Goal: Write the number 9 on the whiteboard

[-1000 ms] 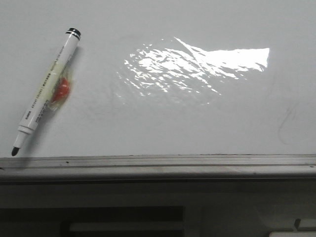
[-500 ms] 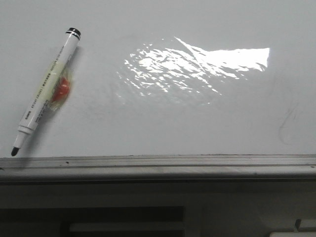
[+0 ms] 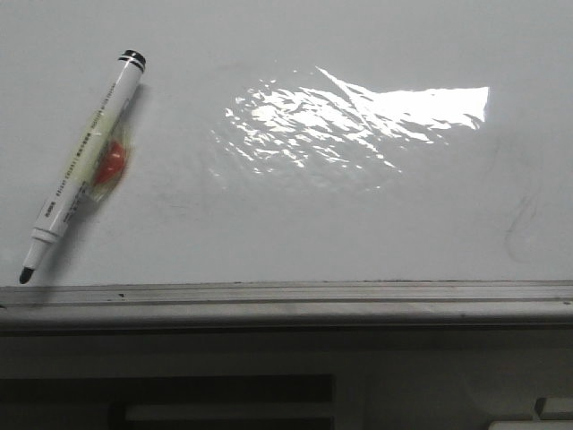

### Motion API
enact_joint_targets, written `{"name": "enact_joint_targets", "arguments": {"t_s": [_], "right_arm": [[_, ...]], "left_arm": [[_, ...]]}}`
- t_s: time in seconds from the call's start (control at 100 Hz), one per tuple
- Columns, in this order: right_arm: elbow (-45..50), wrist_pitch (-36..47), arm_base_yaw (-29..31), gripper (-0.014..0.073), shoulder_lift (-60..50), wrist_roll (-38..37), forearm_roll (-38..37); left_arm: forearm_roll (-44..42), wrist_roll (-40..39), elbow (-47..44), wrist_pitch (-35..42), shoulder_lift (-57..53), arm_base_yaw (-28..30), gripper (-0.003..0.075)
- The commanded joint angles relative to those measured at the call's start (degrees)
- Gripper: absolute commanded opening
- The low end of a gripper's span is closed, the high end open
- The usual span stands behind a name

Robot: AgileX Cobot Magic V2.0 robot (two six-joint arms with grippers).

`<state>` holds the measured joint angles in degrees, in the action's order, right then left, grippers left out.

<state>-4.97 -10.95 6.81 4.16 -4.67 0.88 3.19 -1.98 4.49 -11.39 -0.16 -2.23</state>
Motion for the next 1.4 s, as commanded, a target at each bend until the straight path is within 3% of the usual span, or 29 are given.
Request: {"name": "enact_joint_targets", "arguments": {"t_s": [0.0, 0.27, 0.34, 0.44, 0.49, 0.6, 0.73, 0.87, 1.2, 1.39], "right_arm": [[-5.3, 1.1, 0.0, -0.0061, 4.3, 0.0, 0.5], [-8.5, 2.3, 0.0, -0.0061, 9.5, 0.0, 0.5], [-7.9, 2.3, 0.0, -0.0061, 9.5, 0.0, 0.5], [-7.5, 2.3, 0.0, -0.0061, 9.5, 0.0, 0.5], [-7.5, 2.2, 0.0, -0.0061, 9.5, 0.0, 0.5], [-7.5, 2.2, 0.0, -0.0061, 9.5, 0.0, 0.5], [-7.5, 2.2, 0.0, -0.0061, 9.5, 0.0, 0.5], [-7.4, 2.2, 0.0, -0.0061, 9.5, 0.0, 0.5], [-7.4, 2.1, 0.0, -0.0061, 9.5, 0.0, 0.5], [-7.4, 2.0, 0.0, -0.0061, 9.5, 0.0, 0.5]], "left_arm": [[2.0, -0.6, 4.1, 2.5, 2.0, 0.0, -0.002], [2.2, -0.6, 8.6, -1.1, 6.6, 0.0, 0.0012], [2.2, -0.6, 8.7, -1.2, 7.9, 0.0, 0.0106], [2.4, -0.6, 8.6, 0.3, 10.0, 0.0, 0.0307], [2.4, -0.6, 8.4, 2.8, 10.9, 0.0, 0.036], [2.4, -0.6, 7.8, 10.2, 13.0, 0.0, 0.0365], [2.4, 0.4, 8.3, 11.4, 15.7, -2.1, 0.0365], [1.9, 1.5, 8.3, 12.7, 19.2, -10.2, 0.0365], [1.8, 1.5, 8.3, 15.9, 30.3, -37.5, 0.0365], [1.3, 1.5, 8.3, 24.3, 39.6, -42.6, 0.0365]]}}
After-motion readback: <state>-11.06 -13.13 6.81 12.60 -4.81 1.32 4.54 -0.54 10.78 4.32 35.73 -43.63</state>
